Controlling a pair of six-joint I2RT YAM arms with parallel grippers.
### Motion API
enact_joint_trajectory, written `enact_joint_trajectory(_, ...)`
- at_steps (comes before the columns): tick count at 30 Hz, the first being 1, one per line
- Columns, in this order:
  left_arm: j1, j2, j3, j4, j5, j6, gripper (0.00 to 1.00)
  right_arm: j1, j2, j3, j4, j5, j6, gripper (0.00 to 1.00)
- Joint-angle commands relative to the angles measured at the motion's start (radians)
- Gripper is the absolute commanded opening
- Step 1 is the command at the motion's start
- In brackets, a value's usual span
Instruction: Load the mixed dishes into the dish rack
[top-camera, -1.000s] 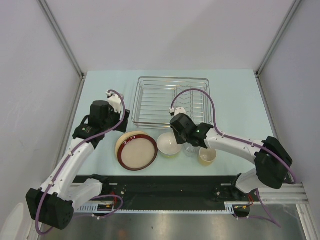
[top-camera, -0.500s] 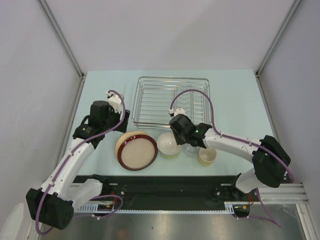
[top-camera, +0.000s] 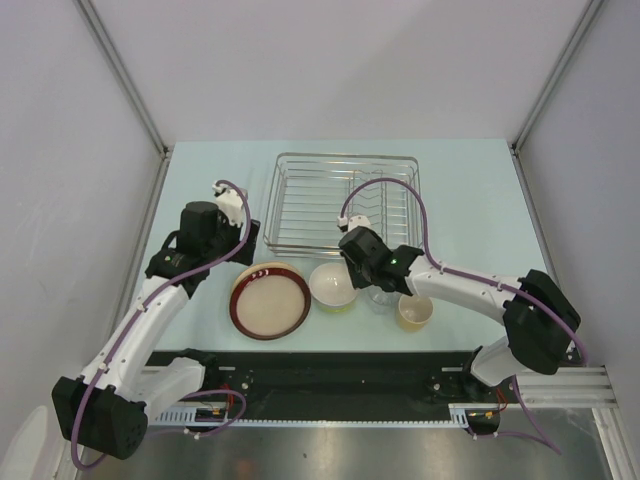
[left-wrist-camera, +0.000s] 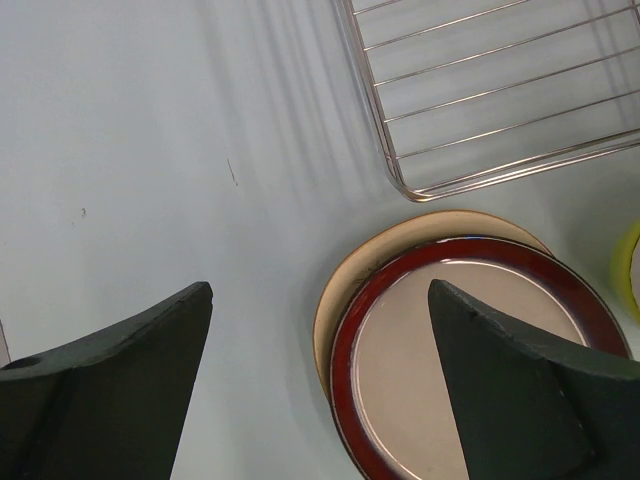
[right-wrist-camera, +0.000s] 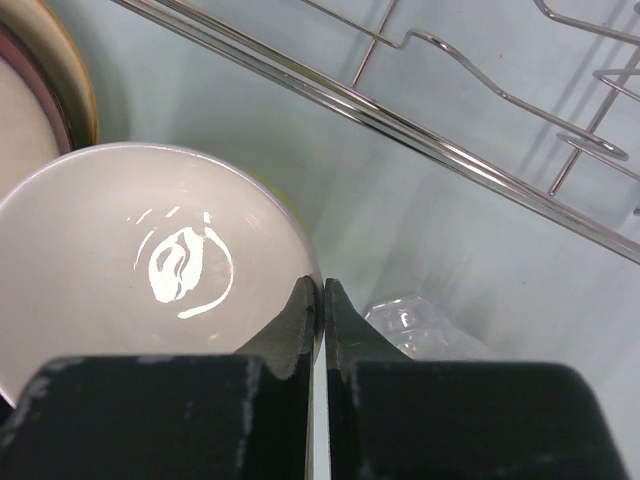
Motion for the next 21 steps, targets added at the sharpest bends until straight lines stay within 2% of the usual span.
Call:
enact_joint_trajectory(1, 0.01, -0.023, 0.0, 0.034, -0.008, 0.015, 0.95, -0.005, -0.006, 0.007, 0.005, 0.014, -0.002, 0.0)
enact_joint_trajectory(15, 0.009, -0.017, -0.006, 0.042, -0.004, 0.012, 0.94, 0.008, -0.15, 0.132, -0.127, 0.065, -0.019, 0.0)
enact_joint_trajectory(21, 0.009, -0.017, -0.006, 0.043, -0.004, 0.012, 0.95, 0.008, -0.164, 0.213, -0.174, 0.085, -0.028, 0.0)
